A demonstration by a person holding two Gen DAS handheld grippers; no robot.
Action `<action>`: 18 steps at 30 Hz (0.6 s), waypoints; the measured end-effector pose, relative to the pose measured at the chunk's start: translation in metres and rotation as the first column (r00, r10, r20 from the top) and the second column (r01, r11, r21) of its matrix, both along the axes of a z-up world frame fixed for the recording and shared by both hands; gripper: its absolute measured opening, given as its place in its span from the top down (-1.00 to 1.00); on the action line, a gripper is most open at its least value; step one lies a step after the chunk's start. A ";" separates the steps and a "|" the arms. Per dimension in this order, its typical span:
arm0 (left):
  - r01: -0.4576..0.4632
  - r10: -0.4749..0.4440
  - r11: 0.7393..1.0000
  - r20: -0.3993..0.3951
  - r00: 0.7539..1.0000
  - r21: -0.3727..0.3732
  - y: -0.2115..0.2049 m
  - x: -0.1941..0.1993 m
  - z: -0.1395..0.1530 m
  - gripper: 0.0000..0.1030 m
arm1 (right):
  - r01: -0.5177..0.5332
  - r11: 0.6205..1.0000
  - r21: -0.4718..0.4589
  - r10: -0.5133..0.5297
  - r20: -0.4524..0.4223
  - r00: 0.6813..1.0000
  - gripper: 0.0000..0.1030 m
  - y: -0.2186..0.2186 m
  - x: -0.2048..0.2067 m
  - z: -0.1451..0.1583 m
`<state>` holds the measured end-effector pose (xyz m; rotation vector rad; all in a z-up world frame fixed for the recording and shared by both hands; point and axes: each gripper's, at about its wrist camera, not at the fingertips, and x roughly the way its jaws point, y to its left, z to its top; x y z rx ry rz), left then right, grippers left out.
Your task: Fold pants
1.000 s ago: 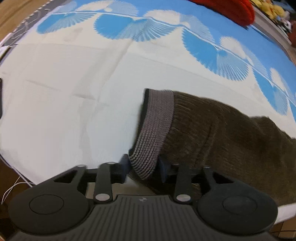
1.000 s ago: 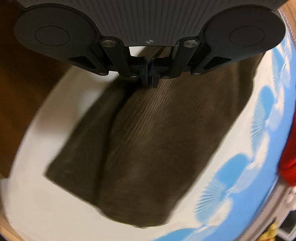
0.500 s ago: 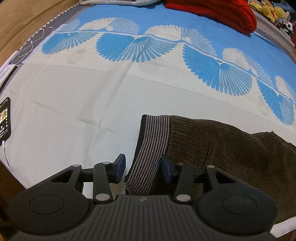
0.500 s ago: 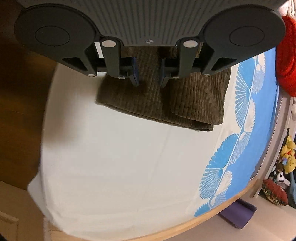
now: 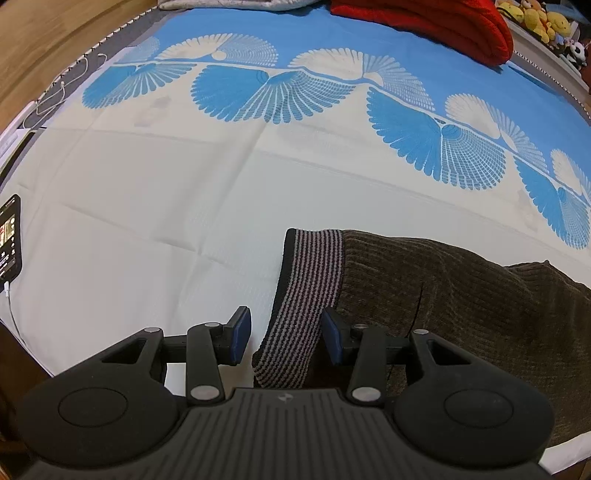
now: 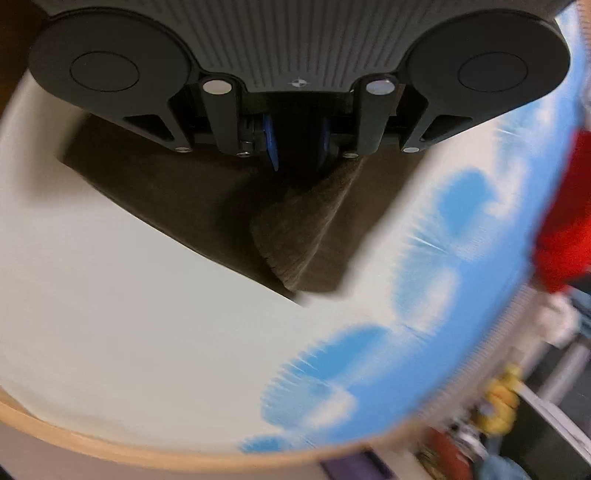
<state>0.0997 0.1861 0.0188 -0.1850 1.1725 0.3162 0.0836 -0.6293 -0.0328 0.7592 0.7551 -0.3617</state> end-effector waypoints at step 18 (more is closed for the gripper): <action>0.049 -0.049 0.999 -0.012 0.999 0.012 -0.011 0.004 -0.002 0.09 | 0.095 0.994 0.052 -0.094 -0.024 0.995 0.92 0.003 0.010 -0.005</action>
